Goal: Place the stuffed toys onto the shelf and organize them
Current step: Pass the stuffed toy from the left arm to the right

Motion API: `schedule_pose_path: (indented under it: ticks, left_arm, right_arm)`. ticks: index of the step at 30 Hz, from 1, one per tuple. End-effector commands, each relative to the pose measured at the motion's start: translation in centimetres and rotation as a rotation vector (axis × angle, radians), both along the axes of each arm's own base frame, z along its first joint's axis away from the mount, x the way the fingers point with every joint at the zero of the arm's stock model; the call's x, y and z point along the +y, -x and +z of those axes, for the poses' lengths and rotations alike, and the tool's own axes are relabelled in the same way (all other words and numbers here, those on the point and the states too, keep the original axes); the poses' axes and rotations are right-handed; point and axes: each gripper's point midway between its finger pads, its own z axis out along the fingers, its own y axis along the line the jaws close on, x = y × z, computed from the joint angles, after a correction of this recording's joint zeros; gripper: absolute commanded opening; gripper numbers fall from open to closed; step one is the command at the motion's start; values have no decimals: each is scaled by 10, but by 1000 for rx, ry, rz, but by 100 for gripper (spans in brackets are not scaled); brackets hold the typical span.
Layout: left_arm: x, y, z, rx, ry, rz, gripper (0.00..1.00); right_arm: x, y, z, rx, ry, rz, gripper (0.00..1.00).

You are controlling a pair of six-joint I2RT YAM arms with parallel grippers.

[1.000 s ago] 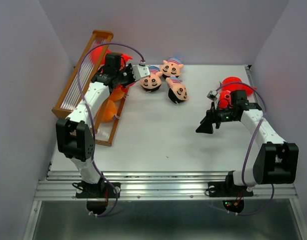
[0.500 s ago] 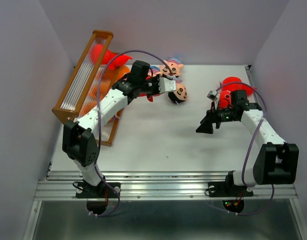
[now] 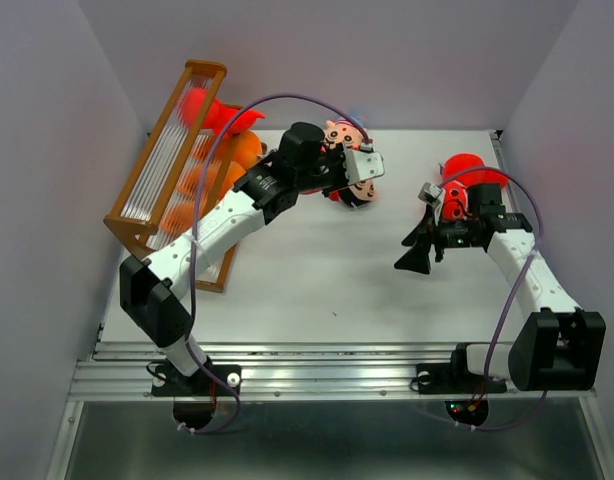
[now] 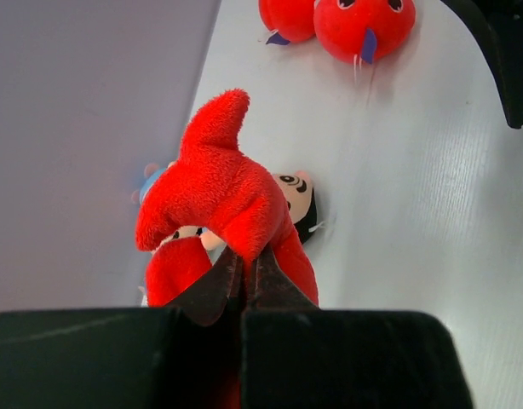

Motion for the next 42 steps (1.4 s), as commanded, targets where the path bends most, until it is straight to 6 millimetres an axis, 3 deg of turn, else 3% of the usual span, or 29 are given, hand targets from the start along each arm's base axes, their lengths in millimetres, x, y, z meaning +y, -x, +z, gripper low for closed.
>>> schedule_pose_path:
  ticks: [1, 6, 11, 13, 17, 22, 25, 27, 28, 29, 33, 37, 42]
  left_arm:
    - [11, 11, 43, -47, 115, 44, 0]
    - [15, 28, 46, -56, 163, 32, 0]
    - [19, 39, 31, -13, 144, 15, 0]
    - [14, 45, 27, 26, 142, -23, 0]
    - [-2, 68, 13, 219, 135, -125, 0]
    - [-25, 101, -7, 593, 152, -205, 0]
    - [-36, 115, -15, 741, 164, -237, 0]
    - [-41, 120, -17, 785, 168, -255, 0]
    - [-44, 122, -18, 806, 167, -265, 0]
    - [-46, 125, -18, 828, 168, -269, 0]
    - [-56, 127, -21, 882, 154, -277, 0]
    - [-62, 132, -25, 916, 126, -290, 0]
    - [-64, 142, -25, 926, 103, -313, 0]
  right_arm:
    - [8, 19, 18, -109, -82, 115, 100]
    - [12, 38, 18, -110, -120, 207, 100]
    - [12, 47, 7, -43, -138, 247, 100]
    - [14, 49, 9, -92, -156, 277, 100]
    - [16, 50, 23, -147, -176, 285, 100]
    - [19, 41, 60, -295, -174, 294, 100]
    - [19, 17, 82, -400, -151, 257, 100]
    - [18, 3, 94, -411, -142, 203, 100]
    - [20, 2, 100, -328, -164, 155, 100]
    - [22, -7, 111, -425, -154, 140, 100]
    - [36, 0, 127, -358, -214, 116, 100]
    - [50, 3, 119, -346, -174, 123, 100]
    - [49, -4, 100, -328, -111, 84, 97]
